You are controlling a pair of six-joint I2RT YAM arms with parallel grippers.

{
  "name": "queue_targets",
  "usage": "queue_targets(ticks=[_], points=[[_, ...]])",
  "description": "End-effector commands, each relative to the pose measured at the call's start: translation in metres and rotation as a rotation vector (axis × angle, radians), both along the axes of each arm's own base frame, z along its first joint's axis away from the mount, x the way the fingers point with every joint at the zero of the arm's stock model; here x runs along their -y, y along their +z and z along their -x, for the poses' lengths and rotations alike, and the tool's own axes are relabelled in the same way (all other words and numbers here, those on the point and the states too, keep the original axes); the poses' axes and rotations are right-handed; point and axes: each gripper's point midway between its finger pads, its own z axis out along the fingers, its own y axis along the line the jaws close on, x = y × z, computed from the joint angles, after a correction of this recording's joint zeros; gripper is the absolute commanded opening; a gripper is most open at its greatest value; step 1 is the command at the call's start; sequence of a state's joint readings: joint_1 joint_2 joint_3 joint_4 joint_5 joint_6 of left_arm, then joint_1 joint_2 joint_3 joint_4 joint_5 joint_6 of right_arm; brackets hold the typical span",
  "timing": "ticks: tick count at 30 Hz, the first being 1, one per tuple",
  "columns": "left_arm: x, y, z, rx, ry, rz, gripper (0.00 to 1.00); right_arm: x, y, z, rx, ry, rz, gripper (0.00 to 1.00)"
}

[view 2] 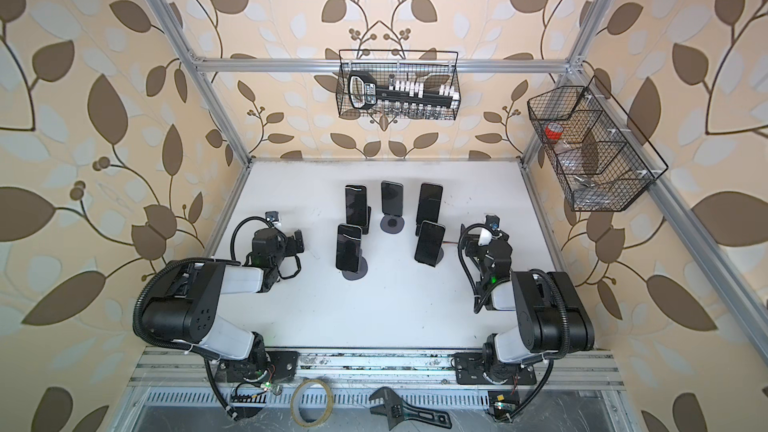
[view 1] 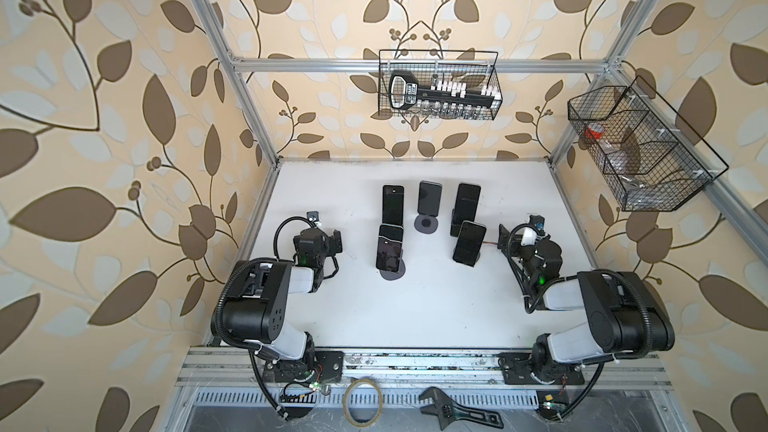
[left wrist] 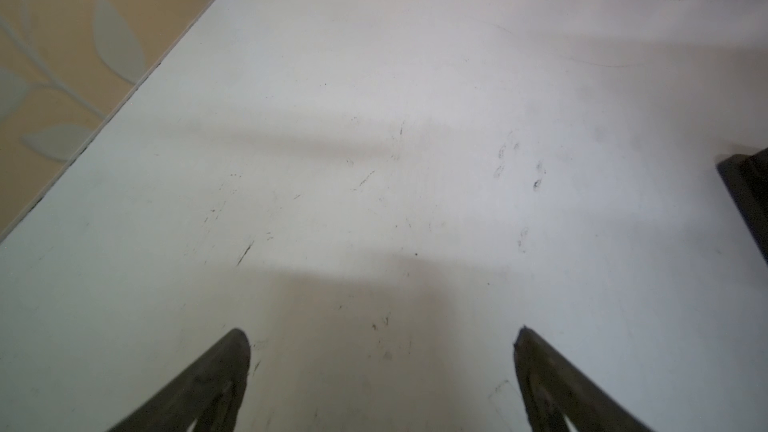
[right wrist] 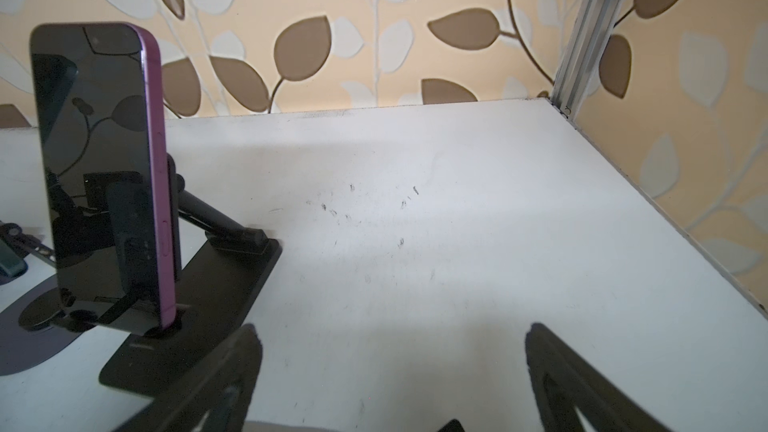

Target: Remove the phone from the phone stand

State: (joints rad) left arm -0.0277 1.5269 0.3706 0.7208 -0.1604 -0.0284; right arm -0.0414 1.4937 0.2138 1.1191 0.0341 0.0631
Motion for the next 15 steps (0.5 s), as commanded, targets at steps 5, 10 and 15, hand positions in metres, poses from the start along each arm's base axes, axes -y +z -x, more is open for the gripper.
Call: queue_targets(ticks=[5, 10, 15], points=[[0.003, 0.023, -0.007, 0.076, -0.003, 0.004, 0.99, 0.001, 0.012, -0.005, 0.039, -0.008, -0.005, 1.0], [0.002, 0.041, -0.005, 0.099, 0.003, 0.003, 0.99, 0.006, 0.021, -0.003, 0.041, -0.039, -0.01, 1.0], [-0.001, 0.048, -0.002, 0.116, 0.022, 0.003, 0.99, 0.012, 0.024, 0.001, 0.051, -0.077, -0.015, 1.0]])
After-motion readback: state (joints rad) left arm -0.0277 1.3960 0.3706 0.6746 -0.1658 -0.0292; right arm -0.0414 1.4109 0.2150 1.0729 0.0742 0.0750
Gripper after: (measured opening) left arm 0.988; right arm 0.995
